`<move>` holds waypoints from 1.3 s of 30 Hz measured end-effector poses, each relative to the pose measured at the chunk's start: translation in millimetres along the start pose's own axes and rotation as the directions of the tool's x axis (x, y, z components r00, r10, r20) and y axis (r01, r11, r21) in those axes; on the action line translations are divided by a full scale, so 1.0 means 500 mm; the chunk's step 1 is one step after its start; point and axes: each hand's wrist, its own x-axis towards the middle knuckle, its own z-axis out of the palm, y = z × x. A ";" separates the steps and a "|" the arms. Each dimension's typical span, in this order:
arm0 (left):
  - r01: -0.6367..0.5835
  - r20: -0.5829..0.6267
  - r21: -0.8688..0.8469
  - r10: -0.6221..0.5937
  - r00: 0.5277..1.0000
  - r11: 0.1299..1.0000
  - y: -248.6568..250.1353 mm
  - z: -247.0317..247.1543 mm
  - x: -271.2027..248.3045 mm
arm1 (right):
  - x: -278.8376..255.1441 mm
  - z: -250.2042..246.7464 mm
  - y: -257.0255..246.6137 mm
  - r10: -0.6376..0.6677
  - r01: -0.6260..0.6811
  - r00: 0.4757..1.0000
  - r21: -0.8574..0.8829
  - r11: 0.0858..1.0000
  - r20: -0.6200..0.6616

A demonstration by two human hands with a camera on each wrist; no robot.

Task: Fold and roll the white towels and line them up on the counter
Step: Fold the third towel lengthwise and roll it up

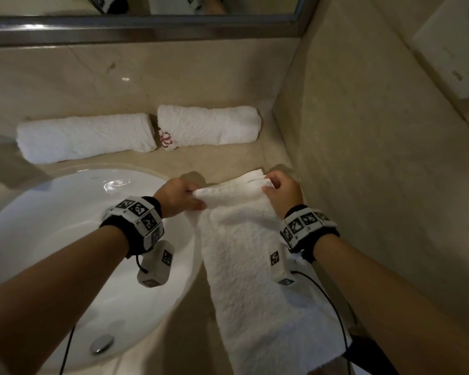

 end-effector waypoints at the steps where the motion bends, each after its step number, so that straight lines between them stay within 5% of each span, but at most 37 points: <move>1: 0.003 0.001 0.000 -0.003 1.000 1.000 0.000 0.001 0.001 | -0.005 0.003 0.002 -0.068 0.066 0.997 -0.050 0.997 -0.039; 5: 0.003 0.008 -0.006 -0.003 1.000 1.000 -0.004 0.000 0.006 | -0.017 0.013 0.008 -0.353 0.332 0.933 -0.212 0.919 -0.072; 11: -0.011 0.059 -0.020 0.012 0.998 1.000 -0.002 -0.015 0.012 | 0.001 -0.007 -0.017 -0.216 0.215 0.976 0.046 0.975 0.004; 20: 0.084 -0.029 -0.069 -0.086 0.996 0.994 -0.006 -0.017 0.000 | 0.065 0.031 -0.003 0.129 -0.128 0.990 -0.032 0.991 0.055; 25: 0.167 -0.120 -0.227 -0.198 0.973 0.959 -0.026 -0.006 -0.022 | 0.078 0.043 -0.016 0.067 -0.064 0.993 -0.042 0.997 0.093; 34: 0.226 -0.070 -0.241 -0.249 0.966 0.944 -0.068 0.010 -0.045 | 0.076 0.068 -0.055 -0.130 0.117 0.986 0.125 0.985 0.106; 39: 0.256 -0.059 -0.305 -0.286 0.956 0.917 -0.080 0.014 -0.054 | 0.088 0.084 -0.068 -0.175 0.183 0.970 -0.034 0.983 0.169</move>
